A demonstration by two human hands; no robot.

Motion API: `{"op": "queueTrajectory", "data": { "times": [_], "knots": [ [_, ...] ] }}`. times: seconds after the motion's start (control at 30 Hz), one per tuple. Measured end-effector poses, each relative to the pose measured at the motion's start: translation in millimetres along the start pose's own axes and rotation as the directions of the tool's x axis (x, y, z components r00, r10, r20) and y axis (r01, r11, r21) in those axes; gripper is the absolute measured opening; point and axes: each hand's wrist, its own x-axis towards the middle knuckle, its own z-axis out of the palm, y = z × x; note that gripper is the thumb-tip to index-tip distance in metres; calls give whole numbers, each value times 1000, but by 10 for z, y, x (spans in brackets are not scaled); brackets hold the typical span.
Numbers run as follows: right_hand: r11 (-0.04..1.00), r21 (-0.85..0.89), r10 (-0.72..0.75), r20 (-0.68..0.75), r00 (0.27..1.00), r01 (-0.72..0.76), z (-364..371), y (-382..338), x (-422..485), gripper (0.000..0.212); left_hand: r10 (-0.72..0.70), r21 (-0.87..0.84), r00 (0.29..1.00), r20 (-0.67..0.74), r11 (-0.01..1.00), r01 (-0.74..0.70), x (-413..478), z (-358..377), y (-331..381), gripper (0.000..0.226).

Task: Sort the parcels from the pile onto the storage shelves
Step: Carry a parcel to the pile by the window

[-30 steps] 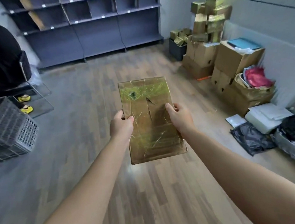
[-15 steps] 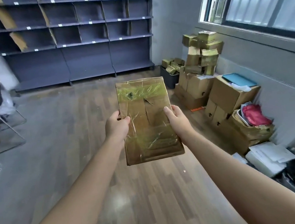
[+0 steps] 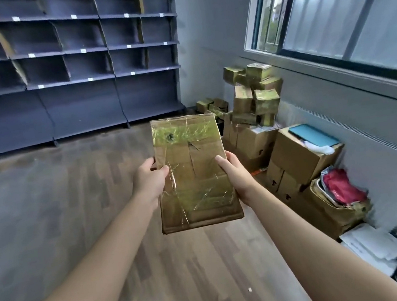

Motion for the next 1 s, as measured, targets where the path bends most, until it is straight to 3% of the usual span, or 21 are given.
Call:
{"op": "queueTrajectory", "data": {
  "times": [0.33, 0.43, 0.7, 1.0],
  "knots": [
    [999, -23, -37, -5, 999, 37, -546, -342, 2532, 49, 14, -19, 1000, -17, 1000, -14, 2182, 1180, 646, 46],
    [997, -60, -53, -27, 998, 51, -678, -522, 3218, 52, 15, -17, 1000, -22, 1000, -16, 2810, 1462, 825, 36],
    [990, -137, -55, -87, 995, 43, -944, -622, 4959, 52, -42, -40, 998, 52, 998, 44, 4520, 2160, 1029, 58],
    [947, -320, -84, -266, 960, -6, -1125, -1044, 7141, 50, -21, -33, 980, 197, 999, 28, 6883, 3017, 1482, 58]
  ]
}}
